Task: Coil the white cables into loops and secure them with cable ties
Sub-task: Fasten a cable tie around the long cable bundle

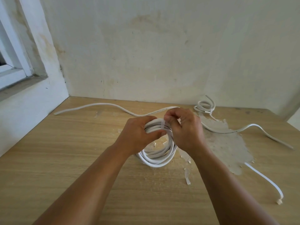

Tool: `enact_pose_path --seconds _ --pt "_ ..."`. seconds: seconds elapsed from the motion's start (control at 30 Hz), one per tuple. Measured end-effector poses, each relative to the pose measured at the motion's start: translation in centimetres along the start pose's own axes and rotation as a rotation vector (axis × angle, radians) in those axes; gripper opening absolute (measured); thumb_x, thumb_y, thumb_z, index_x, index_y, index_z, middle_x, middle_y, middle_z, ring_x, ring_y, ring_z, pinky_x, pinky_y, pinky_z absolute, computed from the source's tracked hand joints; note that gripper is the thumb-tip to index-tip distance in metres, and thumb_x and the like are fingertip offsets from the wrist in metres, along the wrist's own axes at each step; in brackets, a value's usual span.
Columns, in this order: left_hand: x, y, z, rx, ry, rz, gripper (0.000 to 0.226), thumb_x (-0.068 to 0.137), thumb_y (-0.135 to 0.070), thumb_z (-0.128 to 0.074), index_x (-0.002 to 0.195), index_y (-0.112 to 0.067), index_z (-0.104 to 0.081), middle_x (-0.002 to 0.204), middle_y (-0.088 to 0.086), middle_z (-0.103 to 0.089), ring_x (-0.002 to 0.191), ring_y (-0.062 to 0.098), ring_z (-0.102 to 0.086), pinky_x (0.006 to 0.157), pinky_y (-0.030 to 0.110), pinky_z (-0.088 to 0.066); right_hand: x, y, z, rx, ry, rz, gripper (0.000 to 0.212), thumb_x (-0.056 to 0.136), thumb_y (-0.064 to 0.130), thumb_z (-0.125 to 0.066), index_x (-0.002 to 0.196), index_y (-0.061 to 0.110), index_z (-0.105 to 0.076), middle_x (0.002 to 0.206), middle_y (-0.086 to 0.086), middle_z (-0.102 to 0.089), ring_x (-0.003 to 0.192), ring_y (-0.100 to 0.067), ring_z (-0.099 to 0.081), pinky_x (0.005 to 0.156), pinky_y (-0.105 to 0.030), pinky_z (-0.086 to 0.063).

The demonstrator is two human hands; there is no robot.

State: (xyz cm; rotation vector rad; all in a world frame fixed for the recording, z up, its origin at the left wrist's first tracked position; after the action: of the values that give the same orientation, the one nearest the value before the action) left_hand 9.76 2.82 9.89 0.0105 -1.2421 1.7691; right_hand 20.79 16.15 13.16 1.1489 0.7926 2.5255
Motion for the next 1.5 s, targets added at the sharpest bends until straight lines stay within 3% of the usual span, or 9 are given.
enact_pose_path --seconds 0.23,0.4,0.53,0.73,0.9,0.97,1.07,1.33,1.5 --pt "0.2 -0.6 -0.7 0.079 0.012 -0.139 0.028 0.085 -0.044 -0.080 0.103 -0.024 -0.075 0.079 -0.009 -0.074 0.071 0.009 -0.070 0.066 0.039 -0.056 1.1 -0.8 -0.5 0.163 0.004 -0.296 0.021 0.099 0.019 -0.063 0.080 0.025 -0.064 0.068 0.012 -0.059 0.057 0.005 -0.053 0.052 -0.009 -0.039" --pt "0.2 -0.8 -0.7 0.123 0.008 -0.180 0.027 0.087 -0.044 -0.078 0.102 -0.021 -0.075 0.077 -0.009 -0.073 0.069 0.009 -0.068 0.064 0.033 -0.054 1.3 -1.2 -1.4 0.316 -0.008 -0.409 0.020 0.099 0.021 -0.065 0.079 0.024 -0.066 0.062 0.013 -0.056 0.051 0.001 -0.048 0.052 -0.018 -0.043" --pt "-0.5 0.1 0.0 -0.013 -0.037 -0.030 0.026 0.085 -0.042 -0.079 0.105 -0.026 -0.076 0.080 -0.011 -0.075 0.072 0.007 -0.071 0.065 0.025 -0.055 1.1 -1.5 -1.5 0.436 0.047 -0.367 0.012 0.099 0.028 -0.066 0.089 0.025 -0.071 0.068 0.016 -0.066 0.062 -0.001 -0.059 0.062 -0.025 -0.052" --pt "-2.0 1.3 0.3 -0.237 -0.163 0.182 0.017 0.089 -0.042 -0.074 0.101 -0.030 -0.075 0.062 0.003 -0.069 0.050 0.022 -0.063 0.053 0.032 -0.054 -2.1 -3.2 -2.5 0.282 0.317 -0.336 0.054 0.102 0.063 -0.033 0.142 0.033 -0.053 0.125 0.008 -0.067 0.115 -0.010 -0.063 0.097 -0.035 -0.051" --pt "-2.0 1.5 -0.7 -0.369 -0.212 0.277 0.010 0.091 -0.035 -0.075 0.095 -0.027 -0.079 0.074 0.013 -0.070 0.050 0.021 -0.058 0.051 0.034 -0.051 -3.3 -3.8 -2.4 0.118 0.323 -0.233 0.035 0.104 0.051 -0.044 0.133 0.035 -0.056 0.092 0.010 -0.070 0.082 -0.004 -0.066 0.072 -0.025 -0.051" --pt "-2.0 1.5 -1.1 -0.427 -0.207 0.308 0.009 0.091 -0.030 -0.076 0.094 -0.024 -0.080 0.078 0.016 -0.070 0.050 0.021 -0.056 0.050 0.032 -0.050 -3.8 -4.1 -2.3 0.140 0.295 -0.229 0.032 0.104 0.050 -0.046 0.126 0.032 -0.061 0.088 0.004 -0.072 0.077 -0.009 -0.071 0.071 -0.030 -0.058" --pt "-1.9 1.6 -1.9 -0.471 -0.184 0.354 0.010 0.091 -0.028 -0.075 0.096 -0.021 -0.080 0.080 0.017 -0.071 0.049 0.020 -0.055 0.049 0.031 -0.049 -4.3 -5.0 -2.1 0.167 0.262 -0.285 0.028 0.104 0.045 -0.050 0.121 0.029 -0.064 0.086 0.003 -0.075 0.074 -0.005 -0.073 0.061 -0.017 -0.054" --pt "-0.3 1.8 -3.7 -0.619 -0.243 0.520 0.016 0.090 -0.030 -0.077 0.097 -0.016 -0.079 0.079 0.010 -0.073 0.047 0.016 -0.054 0.046 0.027 -0.048 -5.0 -6.3 -0.4 -0.047 0.343 -0.309 0.062 0.104 0.055 -0.037 0.159 0.032 -0.022 0.143 -0.004 -0.051 0.126 -0.023 -0.053 0.102 -0.037 -0.040" --pt "0.7 2.3 -5.4 -0.629 -0.227 0.575 0.019 0.089 -0.033 -0.079 0.095 -0.016 -0.080 0.079 0.009 -0.074 0.050 0.018 -0.057 0.053 0.031 -0.052 -5.0 -7.3 1.0 -0.121 0.381 -0.338 0.054 0.105 0.052 -0.039 0.155 0.035 -0.027 0.109 0.003 -0.067 0.091 -0.012 -0.064 0.084 -0.035 -0.051"
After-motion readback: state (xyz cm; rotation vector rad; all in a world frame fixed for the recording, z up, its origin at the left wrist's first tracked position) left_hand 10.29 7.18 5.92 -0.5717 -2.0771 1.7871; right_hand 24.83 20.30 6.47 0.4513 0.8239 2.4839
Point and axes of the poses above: each hand's wrist, its own x-axis towards the middle knuckle, its own z-axis out of the back of the hand, y = z × x, the point moved 2 cm from there along x, towards the middle knuckle
